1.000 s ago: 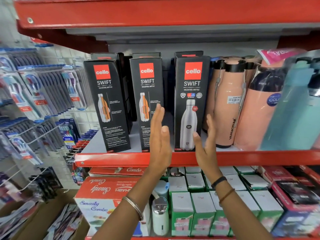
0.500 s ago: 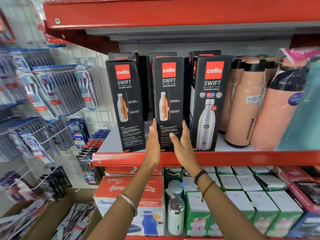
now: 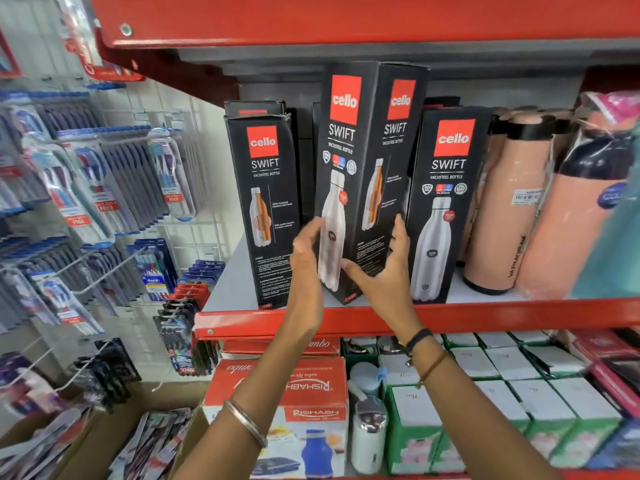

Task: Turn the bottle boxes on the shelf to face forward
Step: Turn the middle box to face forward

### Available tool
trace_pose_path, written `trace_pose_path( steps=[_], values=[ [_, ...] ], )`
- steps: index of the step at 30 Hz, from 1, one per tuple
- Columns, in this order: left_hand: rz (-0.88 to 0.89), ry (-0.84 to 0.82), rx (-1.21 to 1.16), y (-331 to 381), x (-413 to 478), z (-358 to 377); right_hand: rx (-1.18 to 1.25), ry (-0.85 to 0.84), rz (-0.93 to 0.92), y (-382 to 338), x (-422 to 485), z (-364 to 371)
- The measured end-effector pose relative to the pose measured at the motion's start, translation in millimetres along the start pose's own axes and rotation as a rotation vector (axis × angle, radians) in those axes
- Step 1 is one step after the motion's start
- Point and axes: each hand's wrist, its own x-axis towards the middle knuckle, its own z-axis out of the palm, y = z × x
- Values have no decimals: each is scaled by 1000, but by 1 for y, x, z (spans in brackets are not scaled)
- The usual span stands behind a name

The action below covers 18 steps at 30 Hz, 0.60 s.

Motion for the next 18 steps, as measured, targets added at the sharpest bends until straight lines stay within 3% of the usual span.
trace_pose_path(
  steps=[7, 13, 18],
  values=[
    [-80, -29, -30, -8, 14, -7, -53, -145, -69, 12, 3, -7],
    [-105, -42, -47, -15, 12, -4, -173, -94, -104, 24, 0, -5],
    [-237, -54, 47, -23, 13, -3, -250, -89, -79, 37, 5, -3]
  ],
)
